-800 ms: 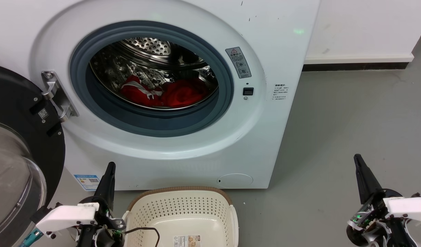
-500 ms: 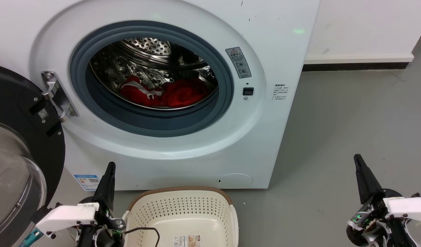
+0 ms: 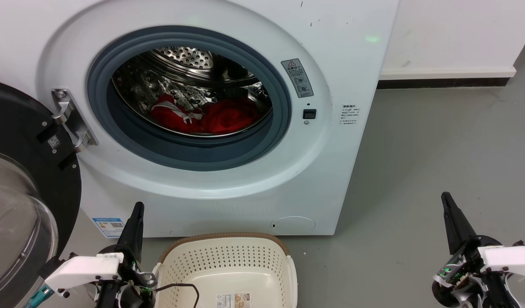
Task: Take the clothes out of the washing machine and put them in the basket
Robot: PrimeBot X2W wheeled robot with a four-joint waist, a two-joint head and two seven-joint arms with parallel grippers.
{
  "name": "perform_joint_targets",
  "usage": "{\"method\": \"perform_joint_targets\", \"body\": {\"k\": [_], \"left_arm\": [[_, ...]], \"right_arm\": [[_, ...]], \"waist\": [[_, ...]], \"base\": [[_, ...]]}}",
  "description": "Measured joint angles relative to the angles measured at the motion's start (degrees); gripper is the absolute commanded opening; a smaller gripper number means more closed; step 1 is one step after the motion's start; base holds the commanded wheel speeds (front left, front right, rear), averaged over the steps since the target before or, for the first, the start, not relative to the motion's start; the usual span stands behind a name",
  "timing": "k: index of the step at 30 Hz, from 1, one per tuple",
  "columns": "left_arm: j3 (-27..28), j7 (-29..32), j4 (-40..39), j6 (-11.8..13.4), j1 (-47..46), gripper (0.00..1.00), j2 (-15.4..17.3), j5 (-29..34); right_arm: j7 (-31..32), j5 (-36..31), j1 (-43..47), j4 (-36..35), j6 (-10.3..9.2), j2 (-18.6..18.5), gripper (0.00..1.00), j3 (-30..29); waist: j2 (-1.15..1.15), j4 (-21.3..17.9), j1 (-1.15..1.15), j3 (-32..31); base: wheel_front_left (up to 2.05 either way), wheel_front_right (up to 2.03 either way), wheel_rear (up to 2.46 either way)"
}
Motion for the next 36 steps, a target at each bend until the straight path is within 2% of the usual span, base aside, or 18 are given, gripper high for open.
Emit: {"method": "perform_joint_targets", "body": {"k": [2, 3, 4, 5, 6, 14, 21, 30, 36], "left_arm": [[0.0, 0.0, 0.0, 0.0, 0.0, 0.0, 0.0, 0.0], [0.0, 0.0, 0.0, 0.0, 0.0, 1.0, 0.0, 0.0], [-0.03, -0.01, 0.21, 0.01, 0.07, 1.0, -0.01, 0.0], [-0.1, -0.02, 0.67, 0.01, 0.3, 0.0, -0.03, 0.0], [-0.22, -0.11, 1.05, 0.02, 0.77, 1.0, -0.09, 0.0], [-2.54, -2.29, 0.33, 0.02, 1.2, 1.0, -0.16, 0.32], [-3.59, -4.17, -1.08, 0.02, 1.07, 1.0, -0.16, 3.97], [-3.92, -6.32, -4.0, 0.03, 0.82, 1.0, -0.14, 13.89], [-4.85, -7.71, -5.92, 1.03, 0.8, 1.0, -0.15, 20.24]], "right_arm": [[0.0, 0.0, 0.0, 0.0, 0.0, 0.0, 0.0, 0.0], [0.0, 0.0, 0.0, 0.0, 0.0, 0.0, 1.0, 0.0], [0.0, 0.01, 0.1, 0.18, 0.0, 0.0, 1.0, 0.0], [-0.01, 0.02, 0.36, 0.64, 0.0, 0.01, 0.0, 0.03], [-0.07, 0.01, 0.76, 0.98, -0.01, 0.02, 1.0, 0.05], [-2.27, -1.22, 1.5, -0.58, -0.01, 0.05, 1.0, 1.64], [-4.17, -4.71, 2.23, -1.99, -0.01, 0.04, 1.0, 2.53], [-6.37, -16.26, 2.54, -4.77, -0.01, 0.07, 1.0, 2.64], [-7.61, -24.59, 3.25, -6.47, -0.01, 0.08, 1.0, 3.02]], "waist": [[0.0, 0.0, 0.0, 0.0], [0.0, 0.0, 0.0, 0.0], [0.0, 0.0, 0.0, 0.0], [0.0, 0.0, 0.0, 0.0], [0.0, 0.0, 0.0, 0.0], [0.0, 0.09, 0.0, 0.03], [0.0, 0.24, 0.0, 0.0], [0.0, 0.43, 0.0, -0.04], [0.0, 0.53, 0.0, -0.13]], "base": [[0.0, 0.0, 0.0], [0.0, 0.0, 0.0], [0.0, 0.0, 0.0], [0.0, 0.0, 0.0], [0.0, 0.0, 0.0], [0.0, 0.0, 0.0], [0.0, 0.0, 0.0], [0.0, 0.0, 0.0], [0.0, 0.0, 0.0]]}}
